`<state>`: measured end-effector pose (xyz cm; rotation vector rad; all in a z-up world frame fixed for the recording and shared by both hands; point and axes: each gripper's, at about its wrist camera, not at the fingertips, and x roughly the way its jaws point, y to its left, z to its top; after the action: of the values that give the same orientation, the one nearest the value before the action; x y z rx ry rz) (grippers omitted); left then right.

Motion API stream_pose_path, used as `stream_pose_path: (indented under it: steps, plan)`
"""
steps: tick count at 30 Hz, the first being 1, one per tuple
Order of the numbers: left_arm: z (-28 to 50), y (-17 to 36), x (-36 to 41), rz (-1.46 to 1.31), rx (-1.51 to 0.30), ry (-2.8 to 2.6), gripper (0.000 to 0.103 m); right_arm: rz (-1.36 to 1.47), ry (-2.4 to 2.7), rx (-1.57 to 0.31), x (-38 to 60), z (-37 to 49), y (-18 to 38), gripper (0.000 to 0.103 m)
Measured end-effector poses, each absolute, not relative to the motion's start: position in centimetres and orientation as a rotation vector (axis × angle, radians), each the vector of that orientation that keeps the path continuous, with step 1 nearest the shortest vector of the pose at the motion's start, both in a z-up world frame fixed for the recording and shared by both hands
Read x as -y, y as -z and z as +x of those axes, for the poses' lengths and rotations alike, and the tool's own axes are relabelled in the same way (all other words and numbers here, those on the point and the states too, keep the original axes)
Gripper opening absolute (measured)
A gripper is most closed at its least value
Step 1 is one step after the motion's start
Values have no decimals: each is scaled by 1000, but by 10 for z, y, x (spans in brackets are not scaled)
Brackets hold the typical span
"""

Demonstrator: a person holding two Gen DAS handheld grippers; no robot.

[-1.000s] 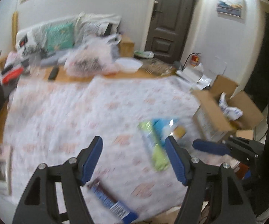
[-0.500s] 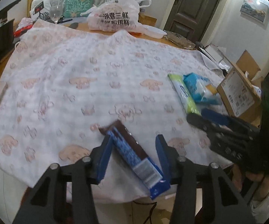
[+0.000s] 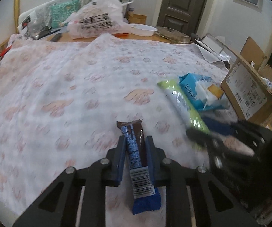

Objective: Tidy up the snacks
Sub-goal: 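Grasp the blue chocolate bar with the left gripper while the right grasps the green candy stick, then lift both bars and carry them over the box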

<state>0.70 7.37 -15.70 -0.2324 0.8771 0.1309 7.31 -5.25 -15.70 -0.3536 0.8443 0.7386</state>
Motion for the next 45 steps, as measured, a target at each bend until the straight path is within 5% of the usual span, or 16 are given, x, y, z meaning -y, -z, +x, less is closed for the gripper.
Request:
stream_pose_path:
  steps: [7, 11, 17, 20, 26, 36, 45]
  plan:
    - [33, 156, -67, -218, -879, -88, 19, -434, -803, -909, 78, 64, 151, 26]
    - [22, 153, -68, -224, -870, -120, 40, -419, -800, -909, 89, 61, 148, 26]
    - [7, 157, -60, -200, -880, -122, 40, -410, -800, -889, 80, 66, 150, 27]
    - [4, 160, -54, -175, -877, -135, 39, -413, -794, -879, 73, 70, 154, 28]
    - [6, 161, -53, -123, -852, -193, 16, -425, -774, -860, 62, 78, 158, 28]
    - [0, 146, -68, -188, -800, -190, 16, -441, -806, -806, 47, 70, 140, 22]
    - [-20, 63, -67, -189, -620, -150, 16, -366, -871, -632, 53, 47, 51, 22]
